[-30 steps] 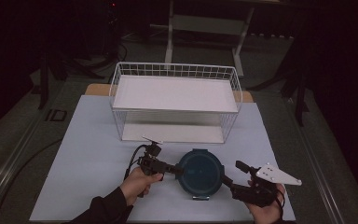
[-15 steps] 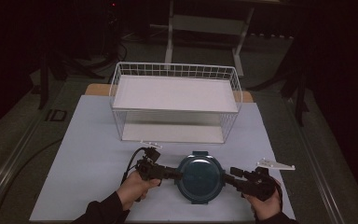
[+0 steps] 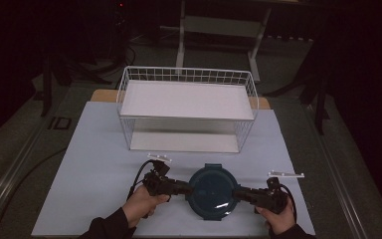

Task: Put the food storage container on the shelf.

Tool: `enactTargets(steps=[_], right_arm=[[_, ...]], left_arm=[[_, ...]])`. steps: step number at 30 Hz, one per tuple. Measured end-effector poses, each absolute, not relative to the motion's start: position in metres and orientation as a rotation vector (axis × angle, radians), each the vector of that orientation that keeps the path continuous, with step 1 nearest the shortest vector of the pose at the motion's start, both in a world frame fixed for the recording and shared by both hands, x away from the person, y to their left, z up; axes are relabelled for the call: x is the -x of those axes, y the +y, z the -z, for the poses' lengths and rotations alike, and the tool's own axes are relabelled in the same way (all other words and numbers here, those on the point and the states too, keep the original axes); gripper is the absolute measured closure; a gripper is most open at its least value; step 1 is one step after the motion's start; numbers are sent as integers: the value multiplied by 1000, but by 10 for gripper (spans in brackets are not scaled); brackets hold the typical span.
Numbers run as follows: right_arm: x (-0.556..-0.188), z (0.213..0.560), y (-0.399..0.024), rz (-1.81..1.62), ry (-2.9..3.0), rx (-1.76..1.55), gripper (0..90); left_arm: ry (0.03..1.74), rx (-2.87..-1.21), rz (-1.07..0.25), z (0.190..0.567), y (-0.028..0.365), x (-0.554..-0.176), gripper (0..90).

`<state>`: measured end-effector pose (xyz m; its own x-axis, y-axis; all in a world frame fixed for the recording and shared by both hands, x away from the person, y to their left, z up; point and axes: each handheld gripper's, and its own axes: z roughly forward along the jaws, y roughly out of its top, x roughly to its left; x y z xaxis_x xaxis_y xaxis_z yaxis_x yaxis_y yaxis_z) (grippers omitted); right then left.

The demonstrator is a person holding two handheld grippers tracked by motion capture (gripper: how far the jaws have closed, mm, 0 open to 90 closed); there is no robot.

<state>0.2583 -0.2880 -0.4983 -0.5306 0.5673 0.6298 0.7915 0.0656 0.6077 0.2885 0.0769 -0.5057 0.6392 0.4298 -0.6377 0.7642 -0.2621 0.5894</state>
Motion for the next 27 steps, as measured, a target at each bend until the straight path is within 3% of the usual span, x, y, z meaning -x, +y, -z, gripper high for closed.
enactTargets(steps=[15, 27], right_arm=[[-255, 498, -288, 1447, -2097, 1401, 559], [-259, 482, -280, 1532, -2118, 1365, 558]], left_arm=[[1005, -1838, 391, 505, 75, -279, 574], [962, -1856, 276, 479, 84, -278, 571]])
